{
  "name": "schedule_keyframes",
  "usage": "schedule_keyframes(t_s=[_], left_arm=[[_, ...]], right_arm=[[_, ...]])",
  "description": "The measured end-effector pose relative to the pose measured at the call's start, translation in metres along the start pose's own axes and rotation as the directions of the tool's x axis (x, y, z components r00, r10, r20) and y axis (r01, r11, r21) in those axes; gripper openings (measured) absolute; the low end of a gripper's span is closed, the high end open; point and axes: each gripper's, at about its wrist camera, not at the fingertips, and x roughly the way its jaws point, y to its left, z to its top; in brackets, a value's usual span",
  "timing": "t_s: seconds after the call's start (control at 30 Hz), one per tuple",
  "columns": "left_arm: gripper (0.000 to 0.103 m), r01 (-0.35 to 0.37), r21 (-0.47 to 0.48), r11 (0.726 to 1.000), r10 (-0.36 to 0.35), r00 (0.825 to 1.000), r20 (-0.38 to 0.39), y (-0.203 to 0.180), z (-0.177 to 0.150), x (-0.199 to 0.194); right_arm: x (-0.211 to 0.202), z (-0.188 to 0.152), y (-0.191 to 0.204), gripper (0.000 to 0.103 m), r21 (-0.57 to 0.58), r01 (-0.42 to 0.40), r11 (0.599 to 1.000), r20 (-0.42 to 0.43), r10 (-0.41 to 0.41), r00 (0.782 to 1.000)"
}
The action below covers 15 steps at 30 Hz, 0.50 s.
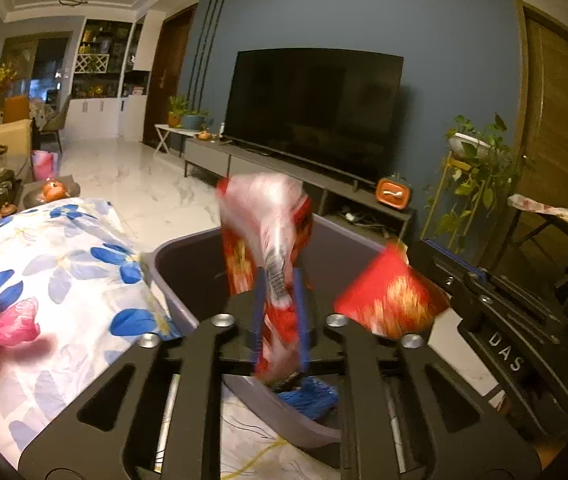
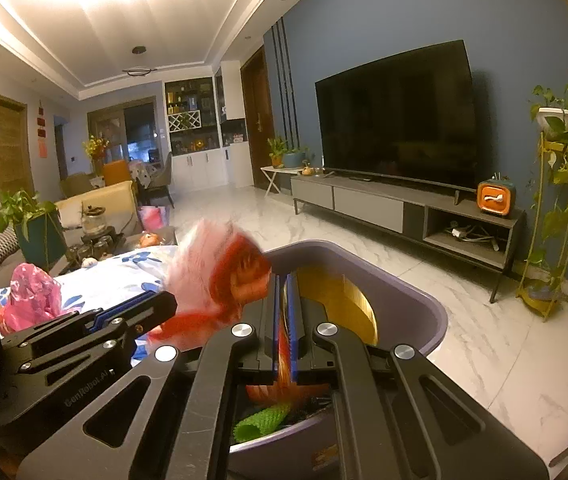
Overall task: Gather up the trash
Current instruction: 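Carry the wrapper and red cup over the grey bin and release both, then move both tools back over the remaining trash on the table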
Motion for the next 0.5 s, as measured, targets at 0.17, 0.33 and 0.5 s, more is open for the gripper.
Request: schedule_keyframes(t_s=[0.17,0.33,0.5], left_arm=[[0.068,-0.047,-0.039,0.998,0.048,0.998,0.030,0.010,0.001,-0.009],[0.079,-0.139,-0.060,0.988,0.141,0.989,0.036,0.024,-0.003,-0.025],[0.083,-0.279,-0.060,0.958,0.282,0.959,0.036,0.044,-0.013,-0.056]], right_arm=[[-0.003,0.001,-0.004,0.048,0.018,0.000,1.000,0.018,0.000,1.000],[-0.009,0.000,-0.002,0.064,0.016,0.002,1.000,0.026,-0.002,1.000],[-0.019,-0.003,0.008,0.081,0.004,-0.007,1.000,0.030,0.007,1.000]])
